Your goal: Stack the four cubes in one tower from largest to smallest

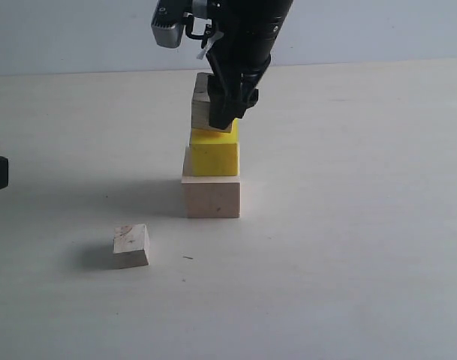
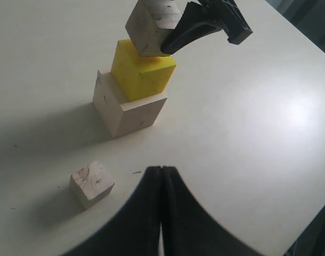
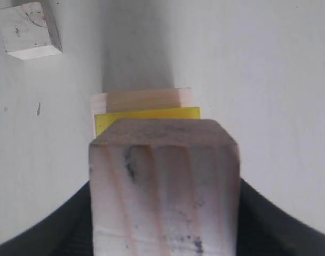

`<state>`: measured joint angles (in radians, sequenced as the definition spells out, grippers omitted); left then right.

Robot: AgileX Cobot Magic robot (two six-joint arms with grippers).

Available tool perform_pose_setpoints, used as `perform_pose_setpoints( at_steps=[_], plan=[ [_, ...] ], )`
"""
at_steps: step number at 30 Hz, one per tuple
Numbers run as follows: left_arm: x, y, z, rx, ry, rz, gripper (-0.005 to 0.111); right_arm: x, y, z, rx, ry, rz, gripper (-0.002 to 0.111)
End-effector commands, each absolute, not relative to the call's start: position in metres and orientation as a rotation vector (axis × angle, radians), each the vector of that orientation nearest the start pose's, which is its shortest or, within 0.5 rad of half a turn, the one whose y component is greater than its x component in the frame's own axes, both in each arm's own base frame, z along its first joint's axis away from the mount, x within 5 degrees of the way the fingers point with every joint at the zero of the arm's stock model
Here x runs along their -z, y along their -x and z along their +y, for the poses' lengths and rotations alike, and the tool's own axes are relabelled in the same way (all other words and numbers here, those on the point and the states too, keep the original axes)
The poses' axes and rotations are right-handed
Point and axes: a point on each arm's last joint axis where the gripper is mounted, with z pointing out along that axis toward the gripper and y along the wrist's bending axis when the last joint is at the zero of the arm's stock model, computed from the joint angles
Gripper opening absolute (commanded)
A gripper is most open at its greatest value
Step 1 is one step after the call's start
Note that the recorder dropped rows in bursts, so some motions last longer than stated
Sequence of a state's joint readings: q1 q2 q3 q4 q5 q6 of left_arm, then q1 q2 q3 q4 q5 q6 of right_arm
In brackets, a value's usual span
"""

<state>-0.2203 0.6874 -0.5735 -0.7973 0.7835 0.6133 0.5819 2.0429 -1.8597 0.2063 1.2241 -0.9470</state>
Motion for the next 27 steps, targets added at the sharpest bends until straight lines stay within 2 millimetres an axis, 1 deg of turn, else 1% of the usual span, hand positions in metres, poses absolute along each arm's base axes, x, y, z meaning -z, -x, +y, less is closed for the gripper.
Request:
perform_pose_setpoints(
  at_steps=[1,3,6,7,11,13,27],
  plan=[
    [-0.3,-0.107,-0.071,0.721,-0.516,2.133,0.0,-0.277,-0.356,0.252,-0.181,1.912,2.09,0.0],
    [-0.3,-0.107,-0.071,0.721,-0.516,2.133,0.0,-0.28,-0.355,0.251,-0.163,1.912,2.083,0.0],
    [-0.3,-0.107,-0.071,0.721,-0.516,2.133,0.0,-0.285,-0.351,0.255,-0.258,1.882,2.075,0.0],
    [-0.3,-0.107,-0.071,0.721,-0.516,2.133,0.0,-0.285,-0.351,0.255,-0.252,1.883,2.075,0.0],
    [-0.3,-0.107,-0.072,0.722,-0.517,2.134,0.0,-0.276,-0.352,0.25,-0.183,1.927,2.091,0.0],
    [-0.3,-0.107,-0.072,0.722,-0.517,2.134,0.0,-0.271,-0.351,0.249,-0.18,1.959,2.084,0.0],
    [-0.3,-0.108,-0.071,0.719,-0.513,2.131,0.0,-0.271,-0.349,0.252,-0.227,2.016,2.007,0.0]
  ],
)
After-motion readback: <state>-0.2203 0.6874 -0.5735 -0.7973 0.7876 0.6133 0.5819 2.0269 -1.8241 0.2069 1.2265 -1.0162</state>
